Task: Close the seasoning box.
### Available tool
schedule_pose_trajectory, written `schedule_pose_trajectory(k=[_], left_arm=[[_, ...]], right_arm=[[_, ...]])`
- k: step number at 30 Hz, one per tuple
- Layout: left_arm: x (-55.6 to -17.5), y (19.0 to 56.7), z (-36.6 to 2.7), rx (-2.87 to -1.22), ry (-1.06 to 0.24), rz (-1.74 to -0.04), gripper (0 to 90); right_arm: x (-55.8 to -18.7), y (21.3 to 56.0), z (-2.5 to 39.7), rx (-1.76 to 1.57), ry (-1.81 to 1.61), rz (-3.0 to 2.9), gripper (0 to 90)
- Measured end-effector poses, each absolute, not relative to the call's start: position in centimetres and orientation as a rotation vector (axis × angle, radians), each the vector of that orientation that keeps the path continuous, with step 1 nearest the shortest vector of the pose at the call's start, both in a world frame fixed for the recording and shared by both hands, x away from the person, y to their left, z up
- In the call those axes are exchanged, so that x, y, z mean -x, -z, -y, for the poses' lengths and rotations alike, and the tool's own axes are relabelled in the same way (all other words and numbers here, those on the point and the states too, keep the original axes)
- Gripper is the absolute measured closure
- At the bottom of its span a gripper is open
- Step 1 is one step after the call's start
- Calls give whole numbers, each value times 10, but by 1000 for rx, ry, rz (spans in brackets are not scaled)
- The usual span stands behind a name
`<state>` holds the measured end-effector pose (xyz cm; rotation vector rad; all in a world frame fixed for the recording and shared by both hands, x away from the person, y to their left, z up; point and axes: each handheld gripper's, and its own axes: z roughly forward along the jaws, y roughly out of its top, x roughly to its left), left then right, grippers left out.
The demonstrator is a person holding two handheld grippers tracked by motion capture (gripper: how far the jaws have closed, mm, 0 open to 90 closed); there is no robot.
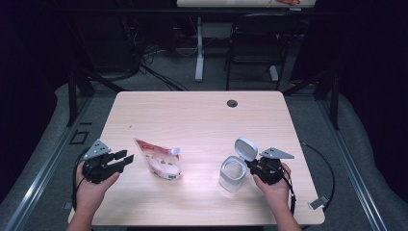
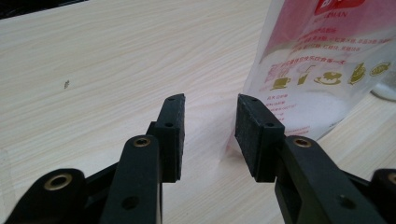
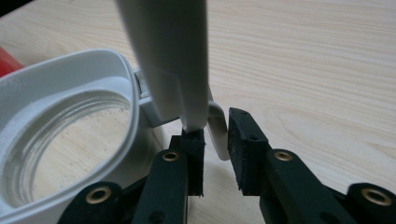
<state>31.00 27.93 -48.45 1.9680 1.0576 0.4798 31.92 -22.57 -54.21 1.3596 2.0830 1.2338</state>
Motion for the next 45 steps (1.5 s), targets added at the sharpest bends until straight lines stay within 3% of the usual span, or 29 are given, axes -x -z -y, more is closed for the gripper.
schedule_pose_trajectory(k=[2,16,45], left_arm=[[-310,485,-279,-1968,-480,-1058,631],[-310,484,-281,-1968,-482,-1054,630],[-308,475,-279,-1963,-454,-1019,639]], right_arm=[[-321,541,225,-1361,-1272,-2086,825],[-332,544,220,-1363,-1322,-2102,816],[-284,518,234,-1263,-1324,-2023,692]])
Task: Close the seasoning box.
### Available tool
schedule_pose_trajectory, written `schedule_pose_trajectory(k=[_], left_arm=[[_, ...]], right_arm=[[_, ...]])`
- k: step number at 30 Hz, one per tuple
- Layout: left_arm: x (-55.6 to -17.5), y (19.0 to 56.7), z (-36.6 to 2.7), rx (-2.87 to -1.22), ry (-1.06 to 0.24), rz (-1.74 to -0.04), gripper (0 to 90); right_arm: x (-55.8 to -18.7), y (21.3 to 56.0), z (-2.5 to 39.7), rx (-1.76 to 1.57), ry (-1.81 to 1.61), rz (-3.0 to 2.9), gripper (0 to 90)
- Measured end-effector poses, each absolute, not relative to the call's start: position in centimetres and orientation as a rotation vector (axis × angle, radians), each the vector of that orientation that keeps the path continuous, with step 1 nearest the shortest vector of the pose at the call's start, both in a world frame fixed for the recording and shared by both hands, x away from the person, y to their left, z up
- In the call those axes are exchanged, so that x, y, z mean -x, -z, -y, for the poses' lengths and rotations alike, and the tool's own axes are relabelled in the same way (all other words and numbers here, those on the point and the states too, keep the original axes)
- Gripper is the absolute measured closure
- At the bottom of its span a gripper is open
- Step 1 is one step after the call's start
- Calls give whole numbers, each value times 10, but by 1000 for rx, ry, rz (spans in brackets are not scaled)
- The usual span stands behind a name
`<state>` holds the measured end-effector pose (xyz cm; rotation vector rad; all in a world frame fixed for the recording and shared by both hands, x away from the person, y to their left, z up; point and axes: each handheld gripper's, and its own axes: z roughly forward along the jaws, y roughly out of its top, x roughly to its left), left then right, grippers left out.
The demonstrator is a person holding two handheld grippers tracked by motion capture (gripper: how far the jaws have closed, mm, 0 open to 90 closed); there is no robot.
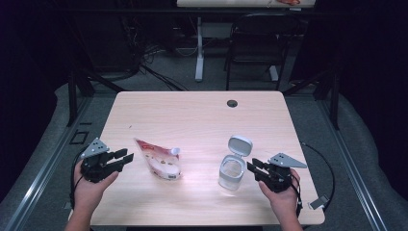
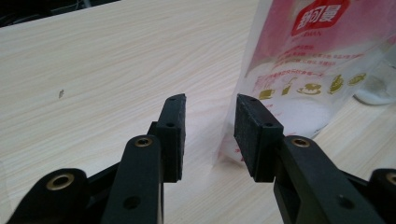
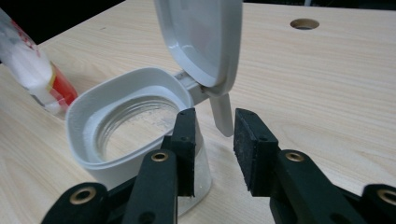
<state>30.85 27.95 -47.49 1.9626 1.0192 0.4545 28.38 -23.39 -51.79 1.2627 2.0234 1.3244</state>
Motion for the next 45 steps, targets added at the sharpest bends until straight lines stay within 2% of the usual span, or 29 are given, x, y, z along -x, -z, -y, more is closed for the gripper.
schedule_pose_trajectory(k=[13,18,24,32,40,45], left_arm=[[-307,468,-281,-1974,-382,-1006,680],[-308,465,-277,-1975,-380,-995,641],[-309,459,-275,-1985,-391,-971,615],[-313,454,-268,-2033,-377,-940,610],[-319,451,-265,-2034,-356,-898,611],[-323,450,-266,-2028,-325,-876,646]], right_arm=[[-277,490,226,-1222,-1279,-2098,634],[-281,486,223,-1226,-1277,-2103,567],[-282,474,212,-1130,-1259,-2104,552],[-288,464,193,-1045,-1265,-2193,602],[-293,454,170,-971,-1267,-2266,700],[-296,450,152,-930,-1272,-2307,725]])
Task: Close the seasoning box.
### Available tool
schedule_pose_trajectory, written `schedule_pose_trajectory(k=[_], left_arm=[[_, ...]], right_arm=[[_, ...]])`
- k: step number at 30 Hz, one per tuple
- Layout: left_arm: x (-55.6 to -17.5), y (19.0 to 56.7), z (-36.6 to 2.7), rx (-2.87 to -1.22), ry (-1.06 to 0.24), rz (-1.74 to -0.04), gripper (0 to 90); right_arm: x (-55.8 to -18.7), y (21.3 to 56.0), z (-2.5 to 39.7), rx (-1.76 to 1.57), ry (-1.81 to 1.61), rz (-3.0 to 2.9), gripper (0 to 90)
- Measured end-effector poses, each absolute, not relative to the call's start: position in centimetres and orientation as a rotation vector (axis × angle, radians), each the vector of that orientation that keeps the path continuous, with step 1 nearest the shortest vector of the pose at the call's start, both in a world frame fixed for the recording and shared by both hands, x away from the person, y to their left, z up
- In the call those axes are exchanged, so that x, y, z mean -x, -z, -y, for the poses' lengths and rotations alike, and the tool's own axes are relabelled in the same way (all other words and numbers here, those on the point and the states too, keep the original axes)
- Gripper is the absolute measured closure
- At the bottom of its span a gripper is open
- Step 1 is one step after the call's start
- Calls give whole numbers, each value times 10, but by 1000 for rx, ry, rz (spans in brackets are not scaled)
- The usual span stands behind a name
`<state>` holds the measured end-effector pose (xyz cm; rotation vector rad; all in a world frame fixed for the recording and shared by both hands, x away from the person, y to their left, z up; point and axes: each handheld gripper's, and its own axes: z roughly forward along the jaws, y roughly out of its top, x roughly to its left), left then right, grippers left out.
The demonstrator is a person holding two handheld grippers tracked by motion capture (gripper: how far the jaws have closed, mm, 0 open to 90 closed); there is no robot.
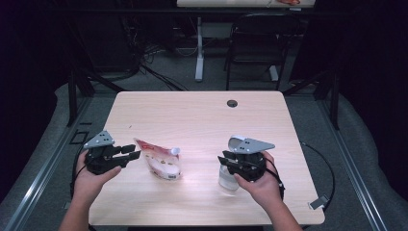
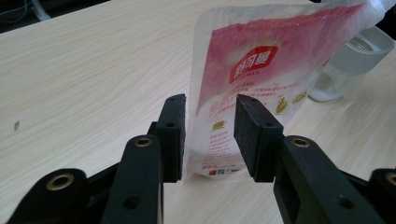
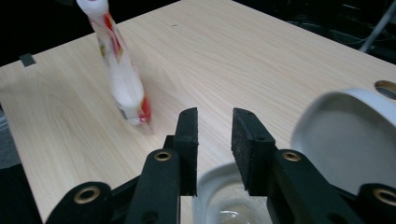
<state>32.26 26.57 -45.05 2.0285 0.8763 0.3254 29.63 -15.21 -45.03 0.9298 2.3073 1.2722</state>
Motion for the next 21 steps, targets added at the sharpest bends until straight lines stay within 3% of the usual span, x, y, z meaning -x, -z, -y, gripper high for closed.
schedule_pose_trajectory(k=[21], left_arm=[[-321,451,-263,-2026,-293,-857,715]], right_arm=[[-308,447,97,-803,-1344,-2436,736]])
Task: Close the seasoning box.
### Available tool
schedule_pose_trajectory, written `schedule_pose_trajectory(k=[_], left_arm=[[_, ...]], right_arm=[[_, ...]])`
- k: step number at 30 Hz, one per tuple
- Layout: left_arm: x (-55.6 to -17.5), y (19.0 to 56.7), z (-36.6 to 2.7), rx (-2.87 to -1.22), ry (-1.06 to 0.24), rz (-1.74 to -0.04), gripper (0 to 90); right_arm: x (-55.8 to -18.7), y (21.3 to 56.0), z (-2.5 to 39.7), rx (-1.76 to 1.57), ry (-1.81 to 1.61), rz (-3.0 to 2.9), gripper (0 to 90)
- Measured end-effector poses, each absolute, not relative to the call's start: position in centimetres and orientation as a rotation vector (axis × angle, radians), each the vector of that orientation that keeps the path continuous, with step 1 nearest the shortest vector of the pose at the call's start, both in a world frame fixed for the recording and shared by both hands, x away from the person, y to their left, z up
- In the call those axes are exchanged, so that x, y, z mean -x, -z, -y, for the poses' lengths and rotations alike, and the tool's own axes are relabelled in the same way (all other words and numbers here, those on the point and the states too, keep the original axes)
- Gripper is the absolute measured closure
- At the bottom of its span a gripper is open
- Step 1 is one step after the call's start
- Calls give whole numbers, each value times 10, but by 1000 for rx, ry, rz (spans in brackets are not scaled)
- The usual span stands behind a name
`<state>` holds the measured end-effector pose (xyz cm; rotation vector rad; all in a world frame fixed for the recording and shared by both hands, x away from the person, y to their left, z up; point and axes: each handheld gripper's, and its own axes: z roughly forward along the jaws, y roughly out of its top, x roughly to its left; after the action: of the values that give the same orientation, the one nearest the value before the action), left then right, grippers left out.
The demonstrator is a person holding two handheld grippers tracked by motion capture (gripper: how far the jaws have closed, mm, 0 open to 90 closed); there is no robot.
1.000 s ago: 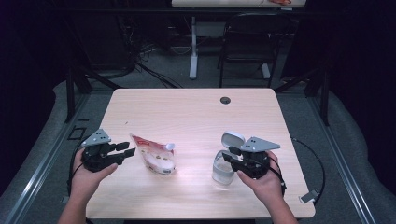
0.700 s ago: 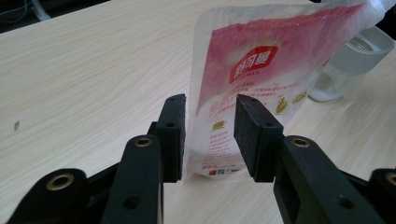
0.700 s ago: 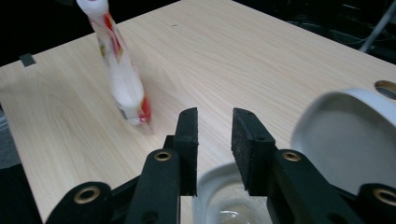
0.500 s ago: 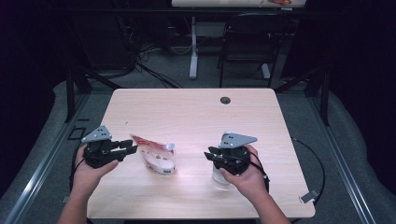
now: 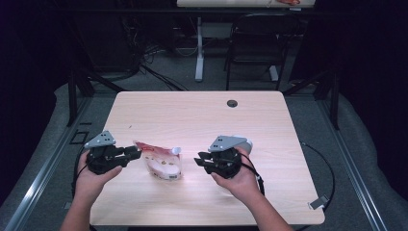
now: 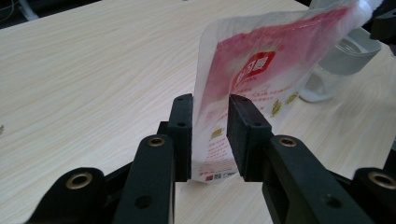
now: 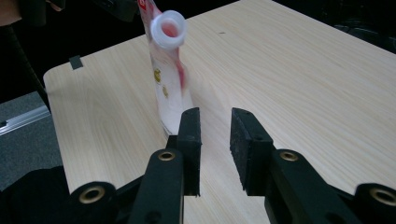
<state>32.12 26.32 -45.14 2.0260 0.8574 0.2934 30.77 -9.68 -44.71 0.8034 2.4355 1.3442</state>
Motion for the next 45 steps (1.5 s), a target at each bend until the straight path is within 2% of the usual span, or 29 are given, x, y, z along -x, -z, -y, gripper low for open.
schedule_pose_trajectory(k=[7,12,17,27,36,45], left_arm=[[-319,452,-261,-2033,-291,-850,724],[-324,460,-262,-2028,-283,-849,654],[-326,463,-258,-2046,-269,-827,657],[-324,462,-256,-2062,-301,-821,727],[-320,460,-252,-2091,-340,-813,811],[-318,458,-244,-2115,-354,-782,842]], right_arm=[[-313,447,82,-770,-1381,-2465,719],[-320,450,72,-772,-1406,-2472,683],[-324,454,62,-758,-1434,-2488,656],[-328,454,49,-750,-1456,-2483,645],[-329,454,49,-772,-1459,-2466,685],[-327,451,54,-771,-1432,-2460,703]])
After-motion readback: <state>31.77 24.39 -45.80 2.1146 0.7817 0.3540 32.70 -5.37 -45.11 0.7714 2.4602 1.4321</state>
